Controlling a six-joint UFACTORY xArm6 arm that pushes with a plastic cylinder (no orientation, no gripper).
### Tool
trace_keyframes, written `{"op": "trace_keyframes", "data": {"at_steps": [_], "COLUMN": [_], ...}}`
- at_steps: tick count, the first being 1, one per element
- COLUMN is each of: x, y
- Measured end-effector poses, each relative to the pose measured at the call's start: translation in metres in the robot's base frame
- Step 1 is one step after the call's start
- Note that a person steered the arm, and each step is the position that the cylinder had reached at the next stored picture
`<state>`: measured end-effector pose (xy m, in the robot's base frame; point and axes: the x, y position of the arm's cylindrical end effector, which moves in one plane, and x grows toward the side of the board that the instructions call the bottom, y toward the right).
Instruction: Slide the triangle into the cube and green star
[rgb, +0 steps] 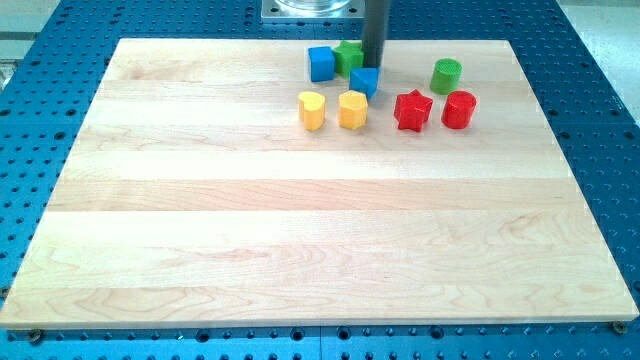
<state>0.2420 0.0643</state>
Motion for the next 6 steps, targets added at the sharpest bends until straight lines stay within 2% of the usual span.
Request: {"op": "trace_keyframes", "data": {"at_steps": [2, 3, 4, 5, 6], "x": [0.052, 0.061, 0.060, 0.115, 0.094], "y": [0.056, -0.006, -0.028, -0.034, -0.053]}}
